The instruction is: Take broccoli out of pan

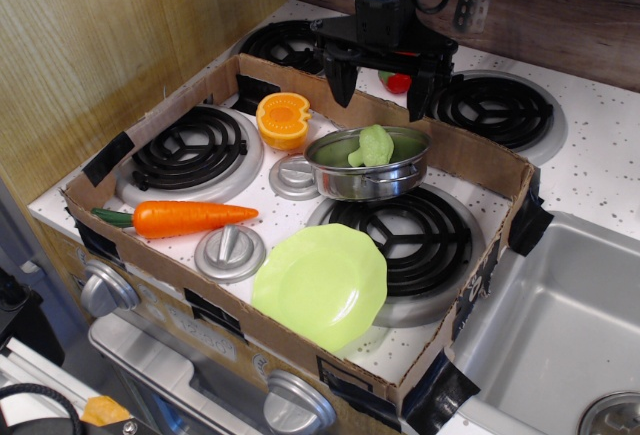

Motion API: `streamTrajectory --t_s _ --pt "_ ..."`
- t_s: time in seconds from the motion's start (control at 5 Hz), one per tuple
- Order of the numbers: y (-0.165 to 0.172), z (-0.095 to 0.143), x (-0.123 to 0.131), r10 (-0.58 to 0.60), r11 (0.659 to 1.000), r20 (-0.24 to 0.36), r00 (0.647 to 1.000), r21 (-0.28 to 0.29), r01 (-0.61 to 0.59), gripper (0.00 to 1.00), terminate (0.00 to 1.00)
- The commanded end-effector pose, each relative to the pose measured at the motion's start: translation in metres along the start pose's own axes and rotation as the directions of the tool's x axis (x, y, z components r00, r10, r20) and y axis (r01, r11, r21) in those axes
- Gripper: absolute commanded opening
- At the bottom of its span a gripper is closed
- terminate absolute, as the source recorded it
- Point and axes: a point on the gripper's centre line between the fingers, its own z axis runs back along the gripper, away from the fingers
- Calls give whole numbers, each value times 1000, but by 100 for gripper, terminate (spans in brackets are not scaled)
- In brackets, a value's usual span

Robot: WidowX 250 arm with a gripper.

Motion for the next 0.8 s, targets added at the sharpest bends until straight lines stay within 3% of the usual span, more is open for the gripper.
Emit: streamTrajectory --t_s 0.0,0.2,0.6 --pt "1 3 -7 40 998 20 999 38 -40 100 0" --pt "6 -10 -15 17 999 14 1000 27 -17 100 0" --pt "7 -17 -20 16 999 63 998 27 -17 100 0"
